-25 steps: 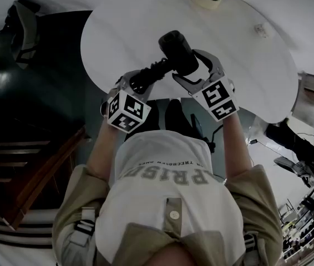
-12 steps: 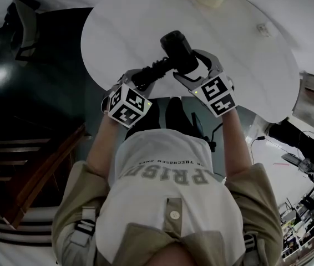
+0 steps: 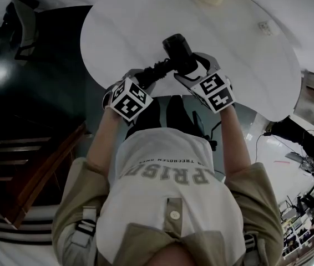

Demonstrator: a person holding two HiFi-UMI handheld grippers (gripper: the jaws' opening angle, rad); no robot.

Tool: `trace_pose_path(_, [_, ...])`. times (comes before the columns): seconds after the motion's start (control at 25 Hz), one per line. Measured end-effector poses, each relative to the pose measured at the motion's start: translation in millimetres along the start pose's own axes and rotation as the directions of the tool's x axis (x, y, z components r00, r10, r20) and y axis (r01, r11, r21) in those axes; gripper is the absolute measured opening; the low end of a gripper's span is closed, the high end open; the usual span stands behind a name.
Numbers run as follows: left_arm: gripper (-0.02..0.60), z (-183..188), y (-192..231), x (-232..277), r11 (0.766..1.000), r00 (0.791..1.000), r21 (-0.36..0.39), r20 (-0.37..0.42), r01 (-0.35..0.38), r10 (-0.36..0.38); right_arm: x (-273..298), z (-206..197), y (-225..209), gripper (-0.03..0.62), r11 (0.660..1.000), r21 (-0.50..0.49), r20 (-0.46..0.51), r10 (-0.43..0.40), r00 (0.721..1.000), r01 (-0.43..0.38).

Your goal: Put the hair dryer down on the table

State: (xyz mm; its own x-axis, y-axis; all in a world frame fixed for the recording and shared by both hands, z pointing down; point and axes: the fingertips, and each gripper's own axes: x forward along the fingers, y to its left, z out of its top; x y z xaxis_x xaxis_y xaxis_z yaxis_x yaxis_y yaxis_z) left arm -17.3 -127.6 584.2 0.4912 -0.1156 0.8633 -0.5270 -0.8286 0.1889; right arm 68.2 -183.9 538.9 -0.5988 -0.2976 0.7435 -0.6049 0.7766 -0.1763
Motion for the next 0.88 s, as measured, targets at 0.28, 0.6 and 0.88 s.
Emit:
trace_pose_path(0.28, [0.121, -8, -5, 11, 0.998, 0.998, -0.031, -0.041, 0.049, -0.050, 8, -15, -1, 0.368, 0.999, 0.038, -0.045, 0.026, 0.999, -0.024])
trace_pose_path(0.6, [0.121, -16, -10, 24, 0.991, 0.990, -0.069, -0.072, 0.118, -0.123, 21, -34, -3, 0.367, 0.994, 0.099, -0.112, 0.064, 0.992, -0.053])
trace_pose_path(0.88, [0.121, -25, -13, 33, 0.982, 0.981, -0.097, -0.099, 0.160, -0.169, 33, -49, -2, 0.365, 0.986, 0.145, -0.155, 0.100, 0.983, -0.077])
